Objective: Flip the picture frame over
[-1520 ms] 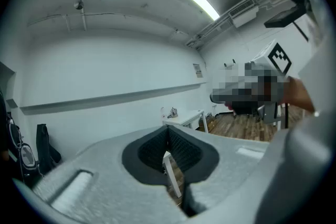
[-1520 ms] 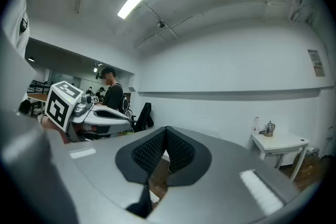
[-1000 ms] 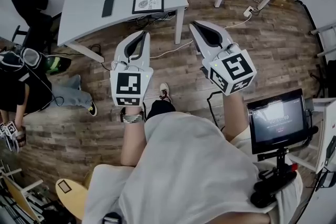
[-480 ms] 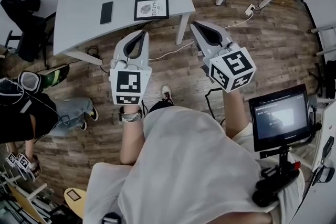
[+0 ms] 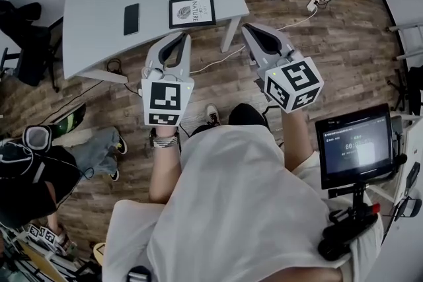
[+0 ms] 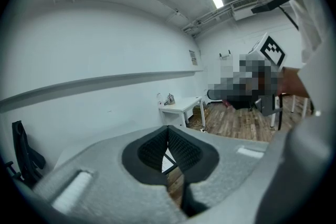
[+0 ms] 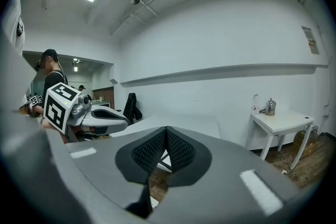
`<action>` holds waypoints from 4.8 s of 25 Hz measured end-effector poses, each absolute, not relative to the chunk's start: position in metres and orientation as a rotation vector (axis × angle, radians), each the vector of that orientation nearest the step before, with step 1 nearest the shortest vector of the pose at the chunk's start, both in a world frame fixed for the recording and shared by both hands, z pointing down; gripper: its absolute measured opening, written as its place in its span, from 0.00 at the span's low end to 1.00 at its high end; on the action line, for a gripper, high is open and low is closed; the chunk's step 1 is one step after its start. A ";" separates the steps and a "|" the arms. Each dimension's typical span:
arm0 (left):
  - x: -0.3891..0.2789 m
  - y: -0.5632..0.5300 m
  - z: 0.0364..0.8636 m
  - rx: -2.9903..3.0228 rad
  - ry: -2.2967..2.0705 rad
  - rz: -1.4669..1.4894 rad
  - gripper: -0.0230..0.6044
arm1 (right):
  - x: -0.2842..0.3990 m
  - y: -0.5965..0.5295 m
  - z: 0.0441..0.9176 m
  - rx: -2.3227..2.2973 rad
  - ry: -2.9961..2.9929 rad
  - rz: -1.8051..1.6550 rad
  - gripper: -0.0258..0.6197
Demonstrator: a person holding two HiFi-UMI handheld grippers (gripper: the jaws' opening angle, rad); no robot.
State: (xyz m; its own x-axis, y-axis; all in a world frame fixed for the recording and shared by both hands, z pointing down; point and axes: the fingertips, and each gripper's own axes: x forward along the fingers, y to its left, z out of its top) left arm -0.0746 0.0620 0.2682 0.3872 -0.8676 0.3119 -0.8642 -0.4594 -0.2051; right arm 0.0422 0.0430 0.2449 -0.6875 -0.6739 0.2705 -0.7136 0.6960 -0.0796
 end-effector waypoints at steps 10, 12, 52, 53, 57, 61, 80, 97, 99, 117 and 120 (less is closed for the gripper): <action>-0.064 0.058 0.278 -2.633 1.571 -0.654 0.04 | 0.050 0.044 0.254 1.142 -2.665 0.284 0.04; -0.062 0.059 0.280 -2.639 1.566 -0.661 0.04 | 0.051 0.044 0.256 1.144 -2.668 0.293 0.04; 0.005 -0.073 0.523 -2.593 1.021 -1.525 0.21 | 0.081 -0.087 0.468 0.937 -2.439 0.629 0.04; 0.001 -0.075 0.534 -2.583 1.001 -1.550 0.22 | 0.080 -0.089 0.477 0.945 -2.426 0.638 0.04; -0.019 -0.082 0.580 -2.565 0.935 -1.655 0.24 | 0.070 -0.104 0.520 0.977 -2.381 0.674 0.04; -0.027 -0.079 0.589 -2.528 0.927 -1.693 0.25 | 0.071 -0.102 0.534 0.998 -2.361 0.700 0.04; -0.024 -0.081 0.644 -2.124 0.805 -1.718 0.30 | 0.050 -0.088 0.593 0.938 -2.363 0.802 0.04; -0.022 -0.089 0.627 -2.048 0.947 -1.648 0.23 | 0.066 -0.081 0.578 0.913 -2.368 0.794 0.04; -0.021 -0.091 0.627 -2.065 0.956 -1.639 0.22 | 0.067 -0.086 0.578 0.922 -2.368 0.785 0.04; -0.005 -0.105 0.569 -2.393 1.176 -1.470 0.19 | 0.083 -0.112 0.556 0.982 -2.376 0.768 0.04; -0.005 -0.104 0.562 -2.429 1.184 -1.458 0.18 | 0.082 -0.115 0.548 0.978 -2.388 0.759 0.04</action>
State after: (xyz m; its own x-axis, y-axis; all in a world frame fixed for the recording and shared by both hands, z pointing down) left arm -0.0049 -0.1043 0.5615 0.2530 -0.6431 0.7228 -0.5755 -0.7006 -0.4218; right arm 0.0816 -0.1147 0.5483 -0.6486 -0.4902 0.5822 -0.7364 0.5975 -0.3173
